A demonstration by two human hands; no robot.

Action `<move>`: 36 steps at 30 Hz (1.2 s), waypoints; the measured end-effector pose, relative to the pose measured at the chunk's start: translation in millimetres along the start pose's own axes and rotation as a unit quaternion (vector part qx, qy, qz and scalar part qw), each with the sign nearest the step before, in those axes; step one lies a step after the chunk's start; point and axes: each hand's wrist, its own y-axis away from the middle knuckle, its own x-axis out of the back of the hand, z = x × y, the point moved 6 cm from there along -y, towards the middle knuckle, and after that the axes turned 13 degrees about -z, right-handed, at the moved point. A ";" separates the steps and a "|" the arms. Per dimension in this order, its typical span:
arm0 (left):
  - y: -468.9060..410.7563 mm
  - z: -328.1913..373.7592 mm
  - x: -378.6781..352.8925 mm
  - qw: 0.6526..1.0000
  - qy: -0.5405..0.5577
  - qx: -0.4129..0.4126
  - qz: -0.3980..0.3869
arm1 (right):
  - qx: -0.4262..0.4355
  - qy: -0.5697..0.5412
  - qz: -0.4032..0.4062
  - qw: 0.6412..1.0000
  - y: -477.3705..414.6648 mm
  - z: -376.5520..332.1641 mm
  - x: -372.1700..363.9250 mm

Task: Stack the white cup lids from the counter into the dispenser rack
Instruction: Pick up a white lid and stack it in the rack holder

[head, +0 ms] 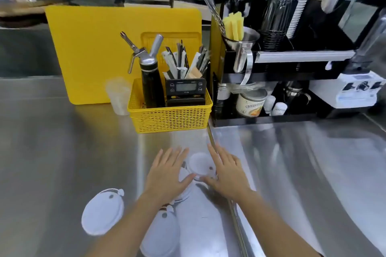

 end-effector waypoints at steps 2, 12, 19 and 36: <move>-3.4 5.7 -10.2 0.999 -0.025 -0.028 -0.019 | 0.008 -0.003 -0.004 1.000 -1.5 4.6 -8.3; -22.3 22.0 -38.3 0.981 0.153 -0.002 -0.121 | -0.020 -0.105 -0.093 0.990 -11.0 22.1 -34.8; -33.0 0.9 11.8 0.808 0.575 0.124 -0.034 | 0.009 -0.296 -0.076 0.952 -12.0 21.0 23.9; -39.8 41.8 66.4 0.677 0.722 0.048 -0.133 | 0.020 -0.468 0.078 0.880 2.7 5.7 99.4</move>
